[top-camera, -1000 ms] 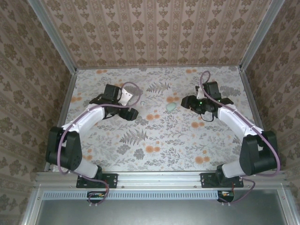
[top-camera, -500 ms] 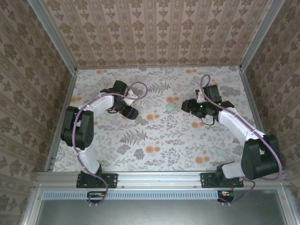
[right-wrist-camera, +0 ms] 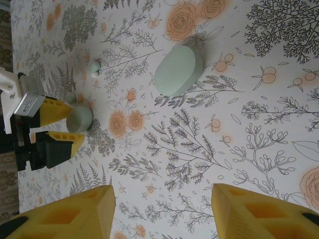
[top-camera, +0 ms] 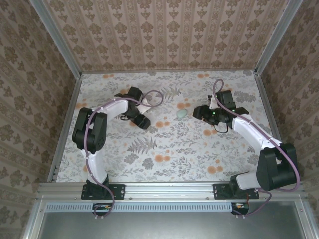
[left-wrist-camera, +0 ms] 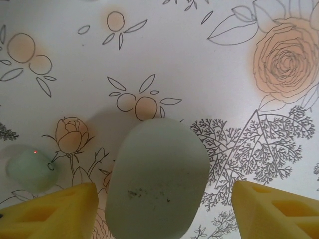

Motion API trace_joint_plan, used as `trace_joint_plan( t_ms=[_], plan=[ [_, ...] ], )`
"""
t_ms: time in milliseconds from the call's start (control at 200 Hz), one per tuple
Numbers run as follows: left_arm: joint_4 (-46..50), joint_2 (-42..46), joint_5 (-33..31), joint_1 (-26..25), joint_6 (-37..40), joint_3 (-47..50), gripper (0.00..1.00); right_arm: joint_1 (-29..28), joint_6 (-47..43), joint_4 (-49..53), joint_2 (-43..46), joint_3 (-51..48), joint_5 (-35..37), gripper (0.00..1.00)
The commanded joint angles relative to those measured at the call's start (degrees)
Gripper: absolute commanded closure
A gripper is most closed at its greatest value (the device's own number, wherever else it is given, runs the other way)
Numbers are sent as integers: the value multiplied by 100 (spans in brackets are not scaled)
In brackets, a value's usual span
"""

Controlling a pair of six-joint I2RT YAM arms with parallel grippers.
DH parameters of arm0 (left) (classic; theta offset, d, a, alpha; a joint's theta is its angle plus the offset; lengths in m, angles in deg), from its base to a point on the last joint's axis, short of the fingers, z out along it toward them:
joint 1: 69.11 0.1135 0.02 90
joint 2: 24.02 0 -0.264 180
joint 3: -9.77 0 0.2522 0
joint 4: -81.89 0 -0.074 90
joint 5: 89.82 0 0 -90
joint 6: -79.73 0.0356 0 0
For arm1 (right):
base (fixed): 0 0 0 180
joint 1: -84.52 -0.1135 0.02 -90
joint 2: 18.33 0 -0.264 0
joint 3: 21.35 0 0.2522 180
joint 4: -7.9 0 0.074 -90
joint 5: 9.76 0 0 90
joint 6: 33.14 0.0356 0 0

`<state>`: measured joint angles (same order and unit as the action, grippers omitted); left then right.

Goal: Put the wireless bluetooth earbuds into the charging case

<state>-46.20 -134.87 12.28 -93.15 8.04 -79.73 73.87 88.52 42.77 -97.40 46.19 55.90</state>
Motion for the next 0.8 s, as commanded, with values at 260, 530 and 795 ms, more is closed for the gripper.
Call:
trace_joint_plan(
  t_ms=[260, 530, 795],
  plan=[
    [152, -117, -160, -146, 348, 23, 37, -19, 97, 89, 67, 57, -109, 46],
    [-22, 206, -97, -171, 380, 248, 56, -20, 421, -101, 101, 58, -467, 46],
    [-398, 934, 179, -498, 235, 590, 60, -75, 824, -491, 282, -97, -831, 49]
  ],
)
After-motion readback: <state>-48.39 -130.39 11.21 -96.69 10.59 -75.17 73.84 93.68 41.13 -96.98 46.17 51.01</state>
